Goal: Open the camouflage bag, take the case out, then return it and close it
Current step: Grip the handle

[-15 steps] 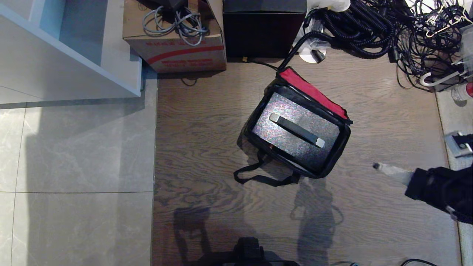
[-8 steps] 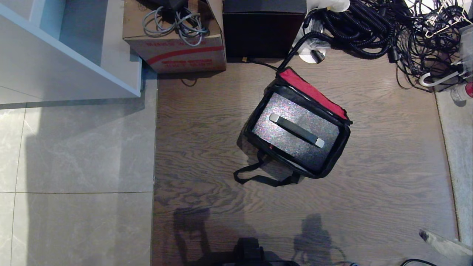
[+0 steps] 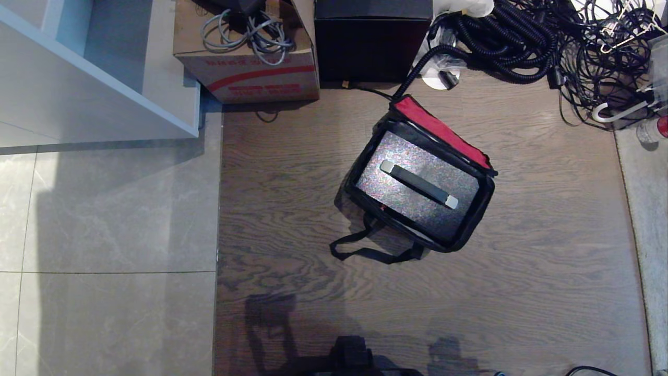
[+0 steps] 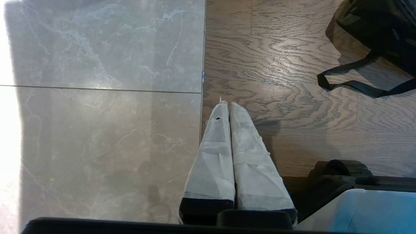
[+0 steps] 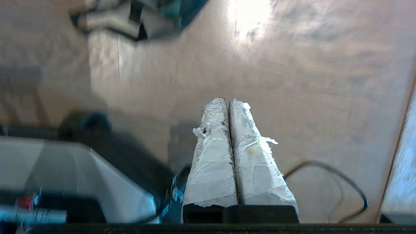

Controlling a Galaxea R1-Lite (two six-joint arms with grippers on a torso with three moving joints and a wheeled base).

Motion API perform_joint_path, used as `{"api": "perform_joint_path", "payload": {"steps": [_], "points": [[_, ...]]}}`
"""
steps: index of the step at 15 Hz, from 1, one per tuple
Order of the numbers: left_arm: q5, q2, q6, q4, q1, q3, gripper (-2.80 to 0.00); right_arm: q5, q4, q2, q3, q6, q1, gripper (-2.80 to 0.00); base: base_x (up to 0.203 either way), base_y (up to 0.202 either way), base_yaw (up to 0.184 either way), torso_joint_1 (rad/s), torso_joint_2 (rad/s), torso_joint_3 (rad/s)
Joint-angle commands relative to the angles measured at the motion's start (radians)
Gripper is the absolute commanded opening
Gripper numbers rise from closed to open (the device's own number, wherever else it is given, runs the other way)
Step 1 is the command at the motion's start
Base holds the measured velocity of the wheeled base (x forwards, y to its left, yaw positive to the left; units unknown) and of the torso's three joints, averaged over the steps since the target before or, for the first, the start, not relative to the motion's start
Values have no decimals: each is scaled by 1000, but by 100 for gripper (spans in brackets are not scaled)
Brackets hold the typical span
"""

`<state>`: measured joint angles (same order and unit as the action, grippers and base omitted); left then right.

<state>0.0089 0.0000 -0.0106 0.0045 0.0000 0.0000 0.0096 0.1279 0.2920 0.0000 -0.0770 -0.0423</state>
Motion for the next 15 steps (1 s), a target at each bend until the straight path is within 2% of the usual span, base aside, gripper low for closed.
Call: {"api": "perform_joint_path", "payload": {"steps": [1,5,8,15], "points": [[0,0,0,0,0,0,-280,-1,1,-110,40,12,12,-280,0,0,0,0,0,0],[0,0,0,0,0,0,-280,-1,-6,-302,40,18,25,-280,0,0,0,0,0,0],[0,0,0,0,0,0,-280,-10,-5,-290,40,80,29,-280,0,0,0,0,0,0],[0,0,0,0,0,0,-280,-10,-5,-290,40,82,29,-280,0,0,0,0,0,0]]}}
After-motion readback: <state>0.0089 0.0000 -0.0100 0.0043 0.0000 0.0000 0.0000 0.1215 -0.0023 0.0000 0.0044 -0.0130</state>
